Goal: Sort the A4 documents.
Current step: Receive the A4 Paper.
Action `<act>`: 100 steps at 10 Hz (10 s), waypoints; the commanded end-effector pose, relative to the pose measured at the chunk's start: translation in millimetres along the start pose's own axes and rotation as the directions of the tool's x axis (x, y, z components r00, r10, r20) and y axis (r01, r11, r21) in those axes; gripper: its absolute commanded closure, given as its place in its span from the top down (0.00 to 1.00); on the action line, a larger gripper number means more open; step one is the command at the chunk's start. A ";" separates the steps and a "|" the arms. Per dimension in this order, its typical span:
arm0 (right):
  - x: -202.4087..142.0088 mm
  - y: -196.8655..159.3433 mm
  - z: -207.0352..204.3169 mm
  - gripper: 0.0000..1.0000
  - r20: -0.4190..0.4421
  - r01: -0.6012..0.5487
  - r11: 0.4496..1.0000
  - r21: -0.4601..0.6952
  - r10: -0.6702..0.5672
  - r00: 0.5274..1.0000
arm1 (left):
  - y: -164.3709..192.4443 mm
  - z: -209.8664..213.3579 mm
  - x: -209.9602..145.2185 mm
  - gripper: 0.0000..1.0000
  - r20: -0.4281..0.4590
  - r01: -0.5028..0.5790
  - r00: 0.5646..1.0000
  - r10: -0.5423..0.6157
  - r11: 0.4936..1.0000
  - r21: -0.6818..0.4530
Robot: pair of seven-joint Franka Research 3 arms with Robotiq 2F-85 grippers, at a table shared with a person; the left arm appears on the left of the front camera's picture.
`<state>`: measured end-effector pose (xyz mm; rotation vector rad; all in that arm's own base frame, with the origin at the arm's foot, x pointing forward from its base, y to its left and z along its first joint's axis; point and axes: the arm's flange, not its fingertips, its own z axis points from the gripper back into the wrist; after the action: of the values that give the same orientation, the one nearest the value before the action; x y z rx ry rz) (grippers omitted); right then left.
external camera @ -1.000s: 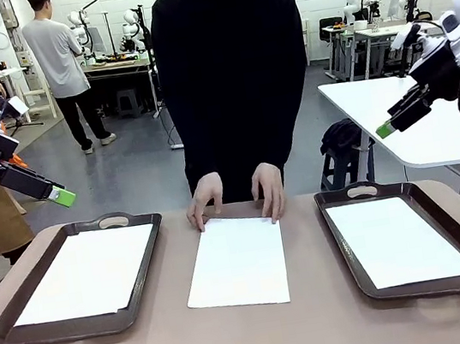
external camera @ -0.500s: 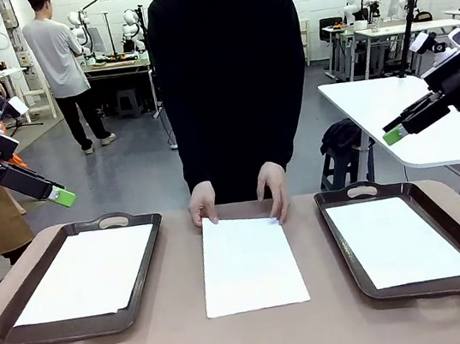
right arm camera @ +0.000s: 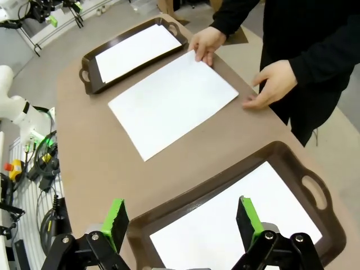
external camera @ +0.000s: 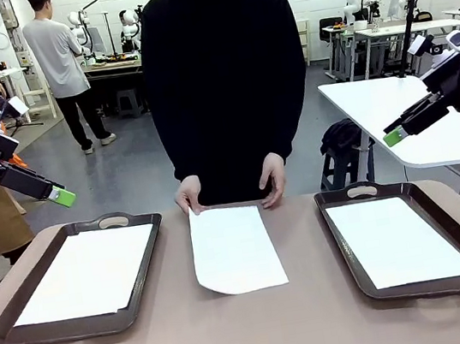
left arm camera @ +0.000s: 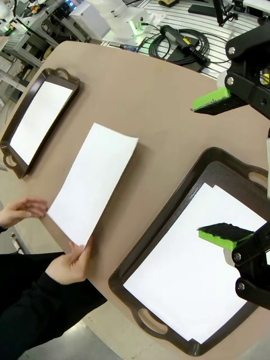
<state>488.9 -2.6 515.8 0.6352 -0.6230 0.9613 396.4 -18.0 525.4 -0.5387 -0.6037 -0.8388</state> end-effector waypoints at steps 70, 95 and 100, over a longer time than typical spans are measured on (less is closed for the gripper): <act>-1.8 -0.9 0.9 1.00 0.004 0.004 1.000 0.001 -0.004 1.000 | 138.4 -262.4 110.6 1.00 -0.223 -0.705 0.667 0.711 0.506 -0.496; -1.8 -0.9 0.9 1.00 0.004 0.004 1.000 0.001 -0.004 1.000 | 135.2 -277.8 115.8 0.00 -0.250 -0.752 0.560 0.790 0.357 -0.554; -1.8 -0.9 0.9 1.00 0.004 0.004 1.000 0.001 -0.004 1.000 | 134.5 -274.0 111.7 0.00 -0.258 -0.744 0.578 0.774 0.369 -0.558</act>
<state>488.9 -5.8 515.5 0.6298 -0.6210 0.9550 638.7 -178.7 380.1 -1.3377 -0.0236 -0.0654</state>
